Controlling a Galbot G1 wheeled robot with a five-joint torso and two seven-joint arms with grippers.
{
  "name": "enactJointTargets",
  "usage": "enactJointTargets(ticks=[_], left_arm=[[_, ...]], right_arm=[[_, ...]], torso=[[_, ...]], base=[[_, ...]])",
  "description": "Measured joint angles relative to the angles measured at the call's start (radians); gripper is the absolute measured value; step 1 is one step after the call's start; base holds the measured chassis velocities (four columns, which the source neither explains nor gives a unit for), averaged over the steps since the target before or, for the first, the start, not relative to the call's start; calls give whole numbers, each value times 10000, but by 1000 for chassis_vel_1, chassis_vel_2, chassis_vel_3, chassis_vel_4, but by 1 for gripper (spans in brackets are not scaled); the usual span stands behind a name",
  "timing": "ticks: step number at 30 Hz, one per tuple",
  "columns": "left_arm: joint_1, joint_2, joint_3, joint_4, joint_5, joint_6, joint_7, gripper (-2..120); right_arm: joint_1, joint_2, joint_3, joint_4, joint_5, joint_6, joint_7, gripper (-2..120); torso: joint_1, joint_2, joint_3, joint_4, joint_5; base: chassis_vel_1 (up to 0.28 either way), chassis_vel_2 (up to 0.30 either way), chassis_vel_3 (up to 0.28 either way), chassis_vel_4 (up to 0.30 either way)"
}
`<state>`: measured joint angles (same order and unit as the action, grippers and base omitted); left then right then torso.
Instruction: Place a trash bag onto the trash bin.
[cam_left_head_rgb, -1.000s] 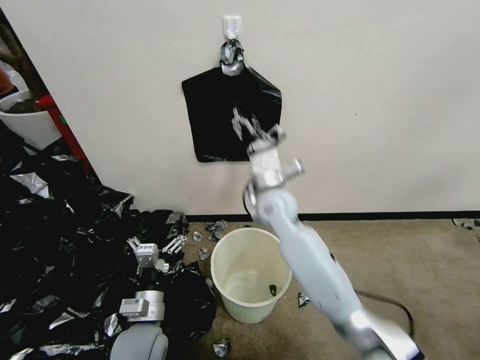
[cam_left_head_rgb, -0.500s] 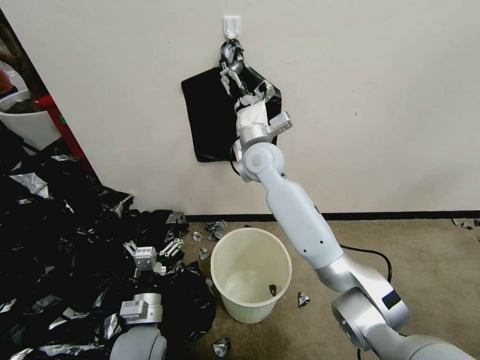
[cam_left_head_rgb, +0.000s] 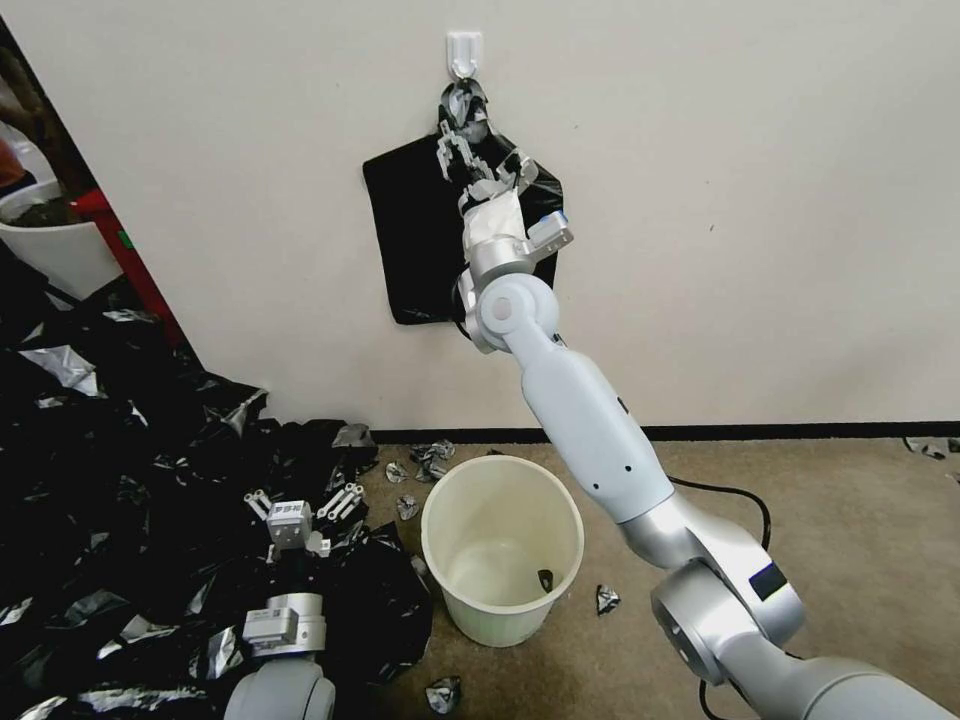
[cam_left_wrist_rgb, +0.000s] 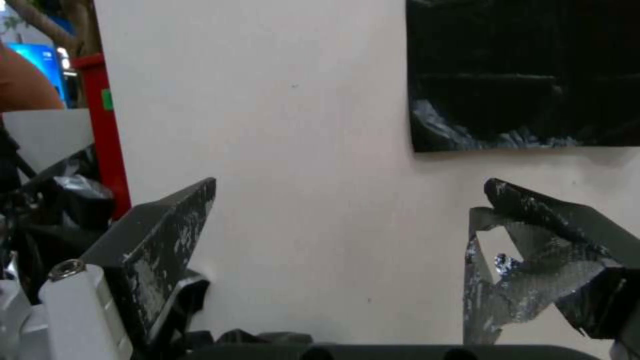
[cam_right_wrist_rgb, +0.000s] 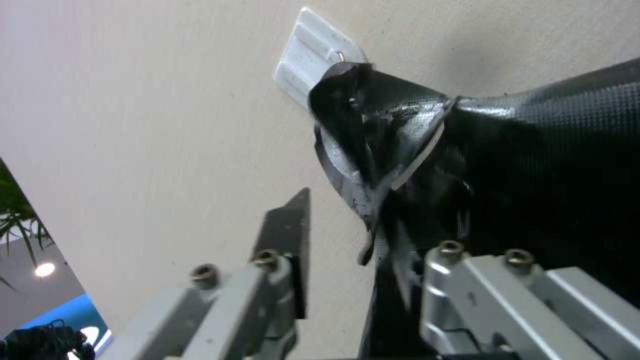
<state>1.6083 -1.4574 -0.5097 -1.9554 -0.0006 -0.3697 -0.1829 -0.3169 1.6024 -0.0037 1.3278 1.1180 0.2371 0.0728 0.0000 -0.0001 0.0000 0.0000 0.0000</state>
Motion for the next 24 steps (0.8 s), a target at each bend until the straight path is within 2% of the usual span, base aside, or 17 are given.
enactJointTargets(ticks=[1,5,7,8,18,21,22,24], left_arm=[[0,0,0,0,0,0,0,100],[33,-99,88,43,69,-56,-5,100],[45,-114,117,42,68,-59,-7,100],[66,-144,168,43,66,-64,-11,100],[57,-186,204,124,65,-117,-20,100],[51,-190,210,199,61,-168,-22,100],[51,-190,210,199,61,-168,-22,100],[31,-190,228,234,61,-197,-23,100]], right_arm=[[0,0,0,0,0,0,0,25],[-18,17,21,-142,-112,244,-81,7],[-26,18,24,-161,-121,267,-94,5],[-52,29,65,-180,-133,310,-165,0],[-358,-36,202,-146,-47,801,-1098,0],[-1016,-71,360,156,51,1146,-1975,0],[-1016,-71,360,156,51,1146,-1975,0],[-1713,-131,429,412,79,1251,-2742,0]], torso=[[0,0,0,0,0],[0,0,0,0,0],[0,0,0,0,0],[0,0,0,0,0],[0,0,0,0,0],[0,0,-1,0,0],[0,0,-1,0,0],[0,0,-1,1,0]], base=[[0,0,0,0],[0,0,0,0],[0,0,0,0],[0,0,0,0],[0,0,0,0],[0,0,0,0],[0,0,0,0],[0,0,0,0]])
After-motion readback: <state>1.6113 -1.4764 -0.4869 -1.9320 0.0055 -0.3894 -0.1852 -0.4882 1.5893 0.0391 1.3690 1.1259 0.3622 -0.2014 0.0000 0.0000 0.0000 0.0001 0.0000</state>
